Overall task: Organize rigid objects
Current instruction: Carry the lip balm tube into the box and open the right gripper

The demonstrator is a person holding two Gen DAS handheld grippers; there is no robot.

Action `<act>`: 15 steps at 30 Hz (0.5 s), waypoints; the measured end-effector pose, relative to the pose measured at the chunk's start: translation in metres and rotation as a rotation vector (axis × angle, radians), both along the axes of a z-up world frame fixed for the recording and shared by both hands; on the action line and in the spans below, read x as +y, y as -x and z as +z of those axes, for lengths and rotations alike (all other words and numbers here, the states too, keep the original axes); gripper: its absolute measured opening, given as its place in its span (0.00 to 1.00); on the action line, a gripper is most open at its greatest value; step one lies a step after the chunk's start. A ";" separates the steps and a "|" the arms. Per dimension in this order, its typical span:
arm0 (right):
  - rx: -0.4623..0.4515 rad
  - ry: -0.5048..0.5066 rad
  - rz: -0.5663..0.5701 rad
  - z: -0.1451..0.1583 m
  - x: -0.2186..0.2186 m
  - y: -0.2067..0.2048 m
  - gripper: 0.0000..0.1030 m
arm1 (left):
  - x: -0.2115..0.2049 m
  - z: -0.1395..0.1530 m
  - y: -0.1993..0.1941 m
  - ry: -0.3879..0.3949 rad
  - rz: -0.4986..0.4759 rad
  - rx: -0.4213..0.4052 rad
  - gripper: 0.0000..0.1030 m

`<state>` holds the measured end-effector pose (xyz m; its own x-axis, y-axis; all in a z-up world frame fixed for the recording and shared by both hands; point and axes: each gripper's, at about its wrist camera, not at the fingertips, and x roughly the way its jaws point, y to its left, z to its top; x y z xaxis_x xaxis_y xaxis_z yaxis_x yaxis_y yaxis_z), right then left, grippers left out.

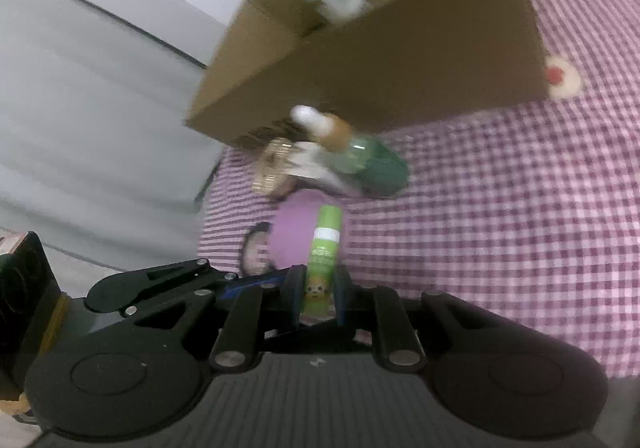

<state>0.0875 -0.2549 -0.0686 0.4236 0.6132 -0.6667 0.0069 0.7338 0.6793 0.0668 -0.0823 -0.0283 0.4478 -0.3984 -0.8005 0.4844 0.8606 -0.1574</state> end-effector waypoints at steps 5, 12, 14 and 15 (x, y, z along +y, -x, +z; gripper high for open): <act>-0.122 0.032 0.039 0.048 0.025 -0.003 0.17 | 0.019 0.043 0.010 0.002 0.045 -0.129 0.39; -0.249 0.058 0.090 0.107 0.044 -0.056 0.17 | 0.039 0.083 -0.029 0.001 0.108 -0.237 0.39; -0.236 0.047 0.101 0.111 0.047 -0.083 0.17 | 0.044 0.085 -0.050 -0.002 0.122 -0.226 0.39; -0.217 0.033 0.102 0.110 0.046 -0.098 0.17 | 0.046 0.085 -0.064 -0.006 0.128 -0.212 0.39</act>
